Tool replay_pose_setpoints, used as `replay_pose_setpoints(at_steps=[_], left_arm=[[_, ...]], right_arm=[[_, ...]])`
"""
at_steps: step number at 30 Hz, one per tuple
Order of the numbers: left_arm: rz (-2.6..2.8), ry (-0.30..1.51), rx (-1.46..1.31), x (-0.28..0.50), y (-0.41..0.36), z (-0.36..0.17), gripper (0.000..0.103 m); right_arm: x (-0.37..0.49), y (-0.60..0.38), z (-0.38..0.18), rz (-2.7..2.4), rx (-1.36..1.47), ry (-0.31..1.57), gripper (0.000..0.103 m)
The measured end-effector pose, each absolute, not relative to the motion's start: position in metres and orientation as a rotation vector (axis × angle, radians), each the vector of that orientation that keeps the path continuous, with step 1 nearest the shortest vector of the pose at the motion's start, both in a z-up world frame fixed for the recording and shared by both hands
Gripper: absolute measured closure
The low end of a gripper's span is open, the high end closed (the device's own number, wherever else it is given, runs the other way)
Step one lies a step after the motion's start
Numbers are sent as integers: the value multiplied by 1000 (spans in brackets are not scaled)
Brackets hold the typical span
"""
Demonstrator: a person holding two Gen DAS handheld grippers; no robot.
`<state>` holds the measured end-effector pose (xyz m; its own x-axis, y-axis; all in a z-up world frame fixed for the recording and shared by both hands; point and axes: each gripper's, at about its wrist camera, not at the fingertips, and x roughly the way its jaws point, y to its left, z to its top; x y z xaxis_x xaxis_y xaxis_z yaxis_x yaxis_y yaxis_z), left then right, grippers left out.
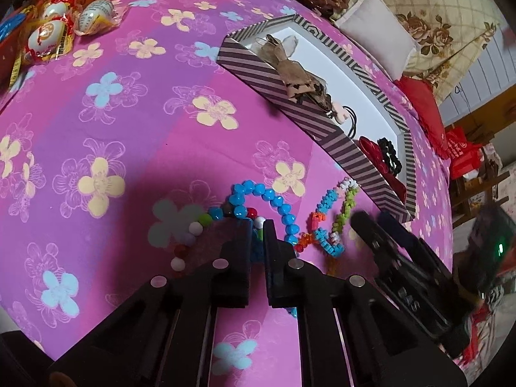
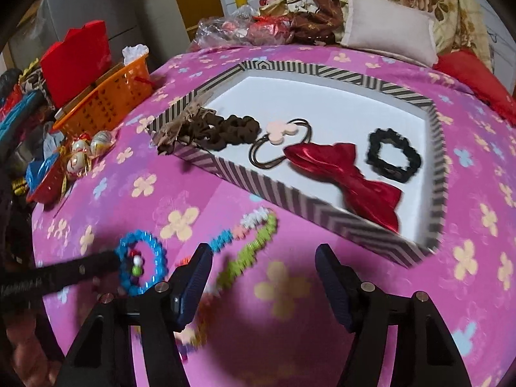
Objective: Organize jewelry
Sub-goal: 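Lower the left tool onto the blue beaded bracelet and close on it, then lift the blue bracelet with left tool while right tool grasps the multicolor bead strand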
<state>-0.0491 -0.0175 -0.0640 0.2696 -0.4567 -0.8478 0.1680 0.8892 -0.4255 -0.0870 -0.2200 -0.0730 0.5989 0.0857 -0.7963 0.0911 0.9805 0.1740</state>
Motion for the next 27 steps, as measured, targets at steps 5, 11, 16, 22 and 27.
replay_pose_setpoints(at_steps=[5, 11, 16, 22, 27], left_arm=[[-435, 1241, -282, -46, -20, -66, 97], [-443, 1236, -288, -46, -22, -65, 98], [-480, 1195, -285, -51, -24, -54, 100], [-498, 1178, -302, -51, -22, -49, 100], [-512, 1193, -319, -52, -15, -50, 100]], right_arm=[[-72, -214, -79, -24, 148, 926, 59], [-75, -215, -77, 25, 178, 903, 97], [-96, -227, -53, 51, 237, 843, 97], [-112, -228, -36, 57, 227, 828, 97], [-126, -225, -16, 69, 213, 786, 97]])
